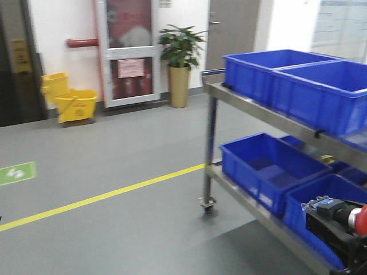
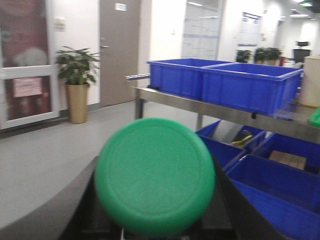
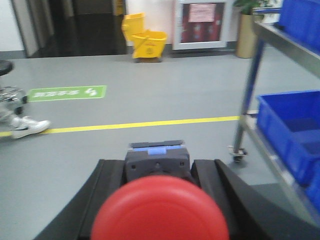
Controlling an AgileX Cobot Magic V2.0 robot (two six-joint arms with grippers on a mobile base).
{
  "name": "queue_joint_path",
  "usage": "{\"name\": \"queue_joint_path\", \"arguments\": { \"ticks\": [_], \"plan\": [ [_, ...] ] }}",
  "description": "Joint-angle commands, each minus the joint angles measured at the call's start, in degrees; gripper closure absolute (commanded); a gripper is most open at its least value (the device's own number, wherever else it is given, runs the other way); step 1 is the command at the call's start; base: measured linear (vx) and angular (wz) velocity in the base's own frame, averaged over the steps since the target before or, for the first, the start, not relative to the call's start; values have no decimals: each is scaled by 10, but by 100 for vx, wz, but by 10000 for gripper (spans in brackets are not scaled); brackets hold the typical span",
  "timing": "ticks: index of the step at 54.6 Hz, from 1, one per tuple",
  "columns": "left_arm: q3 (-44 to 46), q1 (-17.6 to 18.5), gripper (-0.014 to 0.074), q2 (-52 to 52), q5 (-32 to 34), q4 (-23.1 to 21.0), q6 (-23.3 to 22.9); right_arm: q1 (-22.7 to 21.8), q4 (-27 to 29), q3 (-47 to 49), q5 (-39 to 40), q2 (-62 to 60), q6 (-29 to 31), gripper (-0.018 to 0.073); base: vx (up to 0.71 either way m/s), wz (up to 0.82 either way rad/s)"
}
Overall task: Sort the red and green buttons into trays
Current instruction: 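Drive the base holding both buttons to the green and red trays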
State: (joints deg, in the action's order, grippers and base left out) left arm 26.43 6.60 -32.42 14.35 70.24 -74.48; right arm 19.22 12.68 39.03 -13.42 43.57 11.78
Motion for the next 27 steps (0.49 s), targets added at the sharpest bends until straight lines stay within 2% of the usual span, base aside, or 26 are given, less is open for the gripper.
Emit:
{"name": "queue_joint_path", "arguments": {
  "ticks": [1, 27],
  "plan": [
    [16, 4, 575, 2, 17, -14, -4, 1, 2, 18, 53, -7, 5, 568, 39, -61],
    [16, 4, 575, 2, 17, -14, -4, 1, 2, 18, 52, -7, 5, 568, 36, -67]
  ]
}}
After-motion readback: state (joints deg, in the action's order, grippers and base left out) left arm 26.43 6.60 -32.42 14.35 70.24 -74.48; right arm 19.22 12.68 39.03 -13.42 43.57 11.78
